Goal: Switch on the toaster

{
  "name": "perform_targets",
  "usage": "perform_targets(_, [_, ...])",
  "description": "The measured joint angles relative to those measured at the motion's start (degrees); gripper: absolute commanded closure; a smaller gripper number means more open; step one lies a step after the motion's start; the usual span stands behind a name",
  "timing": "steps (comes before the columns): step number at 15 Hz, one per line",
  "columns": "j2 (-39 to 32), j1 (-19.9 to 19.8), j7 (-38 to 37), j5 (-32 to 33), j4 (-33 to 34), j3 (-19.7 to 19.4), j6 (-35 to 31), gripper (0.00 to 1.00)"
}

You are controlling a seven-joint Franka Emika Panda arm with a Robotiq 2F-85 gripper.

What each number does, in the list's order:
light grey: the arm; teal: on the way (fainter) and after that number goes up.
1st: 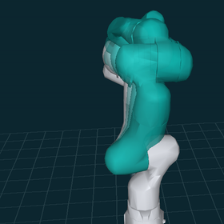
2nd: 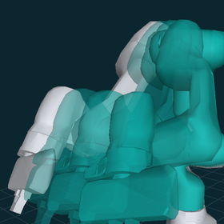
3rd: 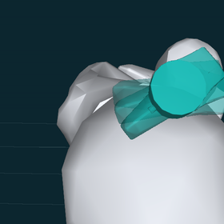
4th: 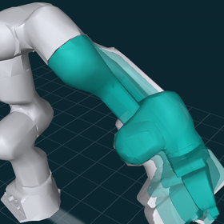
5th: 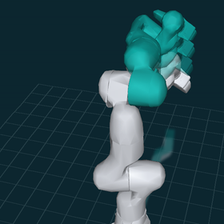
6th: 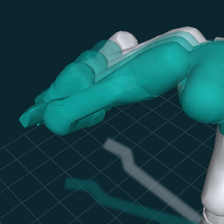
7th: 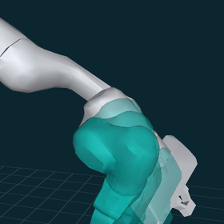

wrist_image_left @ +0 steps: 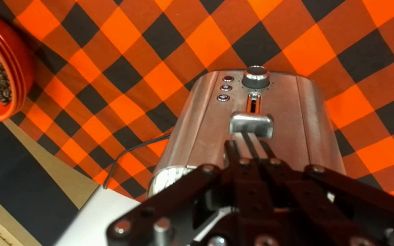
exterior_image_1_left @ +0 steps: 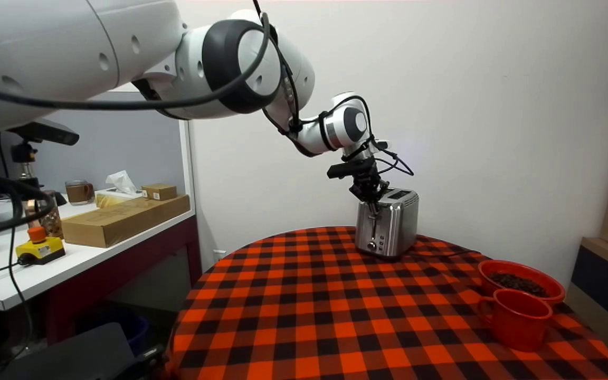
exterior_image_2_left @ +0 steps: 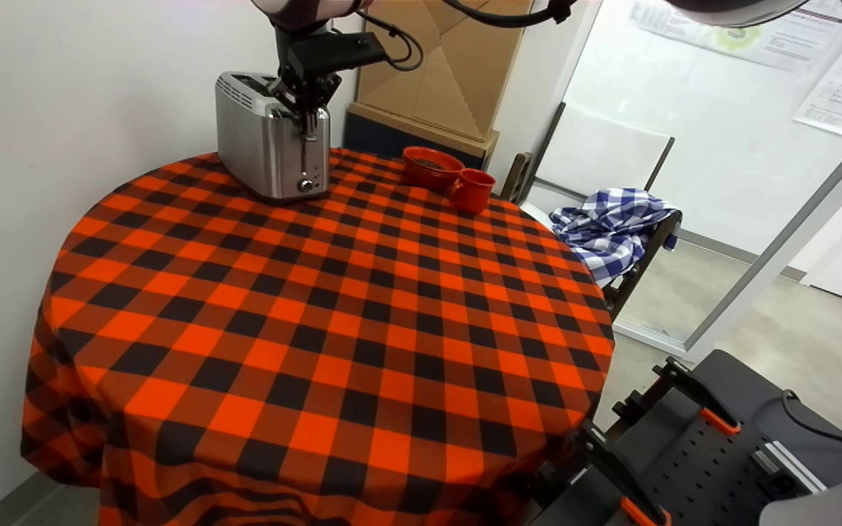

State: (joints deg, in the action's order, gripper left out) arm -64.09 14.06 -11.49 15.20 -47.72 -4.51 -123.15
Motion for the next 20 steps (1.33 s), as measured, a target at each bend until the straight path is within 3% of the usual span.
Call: perform_targets(20, [-11.41,0.77,0.03,0.35,11.65,-0.85,3.26,0.98])
